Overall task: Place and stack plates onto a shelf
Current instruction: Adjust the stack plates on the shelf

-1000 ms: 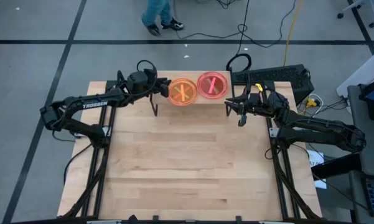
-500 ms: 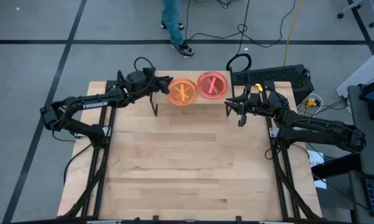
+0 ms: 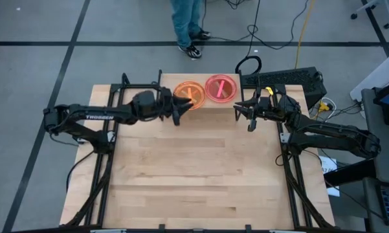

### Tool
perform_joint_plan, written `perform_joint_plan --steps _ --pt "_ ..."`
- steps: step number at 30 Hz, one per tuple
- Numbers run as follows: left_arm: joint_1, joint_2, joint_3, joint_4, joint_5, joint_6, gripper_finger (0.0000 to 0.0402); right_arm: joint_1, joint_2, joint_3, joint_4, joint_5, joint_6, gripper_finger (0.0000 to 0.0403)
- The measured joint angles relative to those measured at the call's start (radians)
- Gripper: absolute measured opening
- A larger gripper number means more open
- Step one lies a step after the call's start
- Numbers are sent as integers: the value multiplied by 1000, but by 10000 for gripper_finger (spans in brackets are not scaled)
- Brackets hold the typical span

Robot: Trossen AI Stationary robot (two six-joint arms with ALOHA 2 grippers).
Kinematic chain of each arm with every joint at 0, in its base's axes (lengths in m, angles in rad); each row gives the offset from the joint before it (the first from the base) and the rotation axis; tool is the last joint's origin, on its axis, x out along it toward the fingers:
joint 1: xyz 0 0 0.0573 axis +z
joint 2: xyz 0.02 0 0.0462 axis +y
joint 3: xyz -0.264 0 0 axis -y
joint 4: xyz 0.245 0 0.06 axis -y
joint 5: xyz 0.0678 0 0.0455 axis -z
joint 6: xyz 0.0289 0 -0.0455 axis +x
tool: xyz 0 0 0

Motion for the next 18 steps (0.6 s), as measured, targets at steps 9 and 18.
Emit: perform_joint_plan --steps 9,18 --pt "-73 55 0 -2 -3 -23 152 0 0 0 0 0 0 61" --pt "-89 137 47 -200 -7 44 152 0 0 0 0 0 0 61"
